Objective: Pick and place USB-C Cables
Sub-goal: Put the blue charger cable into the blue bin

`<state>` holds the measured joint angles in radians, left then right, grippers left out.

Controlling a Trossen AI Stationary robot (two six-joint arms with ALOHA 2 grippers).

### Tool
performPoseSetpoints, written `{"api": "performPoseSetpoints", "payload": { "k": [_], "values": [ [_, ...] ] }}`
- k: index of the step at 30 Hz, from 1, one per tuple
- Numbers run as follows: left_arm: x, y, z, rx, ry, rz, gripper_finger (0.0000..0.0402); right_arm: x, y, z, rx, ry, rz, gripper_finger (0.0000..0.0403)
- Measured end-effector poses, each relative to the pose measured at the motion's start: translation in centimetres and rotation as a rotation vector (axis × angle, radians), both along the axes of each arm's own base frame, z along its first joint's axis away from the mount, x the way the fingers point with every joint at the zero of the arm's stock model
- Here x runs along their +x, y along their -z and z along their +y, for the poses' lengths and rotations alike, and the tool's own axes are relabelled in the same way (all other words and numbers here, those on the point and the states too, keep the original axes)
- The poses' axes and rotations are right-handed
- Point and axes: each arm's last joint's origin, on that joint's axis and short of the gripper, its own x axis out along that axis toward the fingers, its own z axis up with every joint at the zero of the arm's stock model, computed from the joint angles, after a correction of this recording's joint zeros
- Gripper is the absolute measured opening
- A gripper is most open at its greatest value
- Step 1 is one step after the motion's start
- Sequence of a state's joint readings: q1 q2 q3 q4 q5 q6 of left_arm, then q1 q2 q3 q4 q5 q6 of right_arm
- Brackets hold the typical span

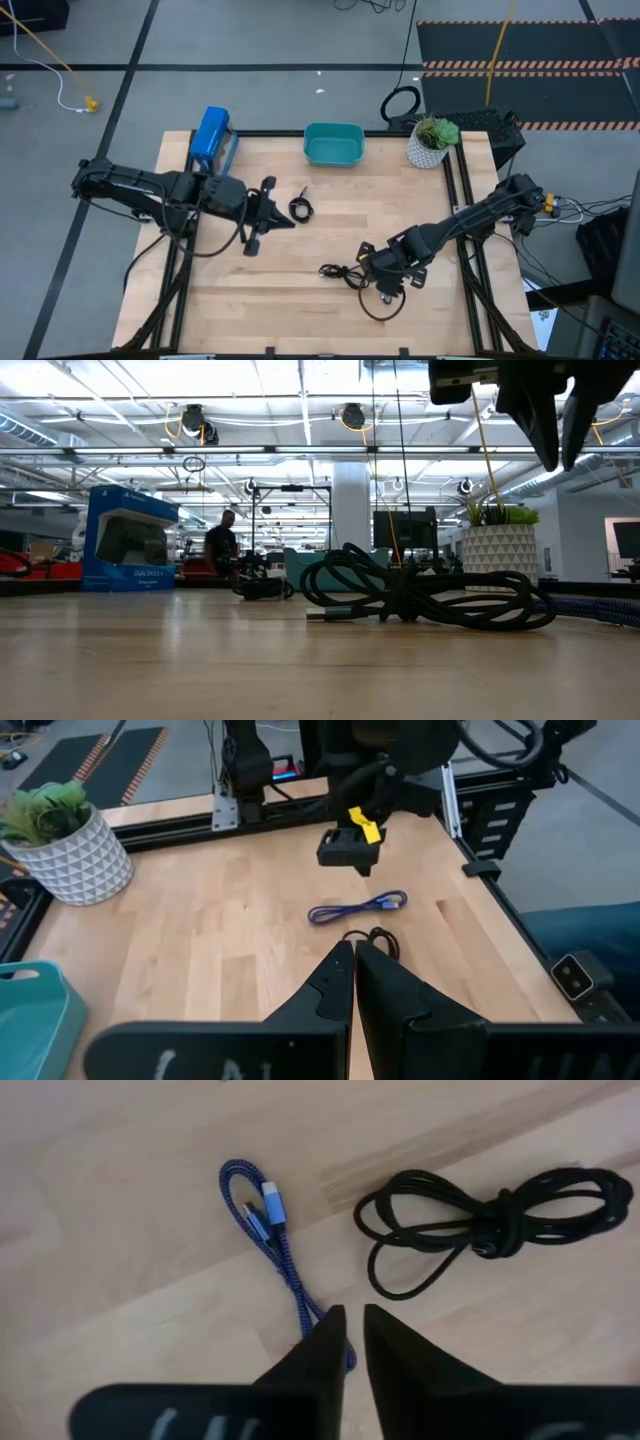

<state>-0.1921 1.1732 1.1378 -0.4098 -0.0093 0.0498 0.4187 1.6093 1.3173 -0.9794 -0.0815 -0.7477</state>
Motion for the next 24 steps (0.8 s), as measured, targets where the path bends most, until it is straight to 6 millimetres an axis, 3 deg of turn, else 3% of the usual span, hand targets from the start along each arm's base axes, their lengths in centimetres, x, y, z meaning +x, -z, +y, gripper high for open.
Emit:
{"api": "performPoseSetpoints", "payload": {
  "k": [7, 12, 24],
  "values": [
    [0.0, 0.0, 0.0, -0.002, -0.001, -0.003, 0.0019, 0.4, 0.9, 0.2, 0.069, -0.035, -0.041, 0.0099],
    [0.0, 0.0, 0.0, -0.003, -0.001, -0.003, 0.0019, -0.1, 2.9, -0.5, 0.071, -0.062, -0.009, 0.0135],
    [0.0, 0.0, 0.0, 0.003, 0.001, -0.004, 0.0019, -0.8, 6.9, -2.1, 0.087, -0.085, -0.018, 0.0143]
  ]
}}
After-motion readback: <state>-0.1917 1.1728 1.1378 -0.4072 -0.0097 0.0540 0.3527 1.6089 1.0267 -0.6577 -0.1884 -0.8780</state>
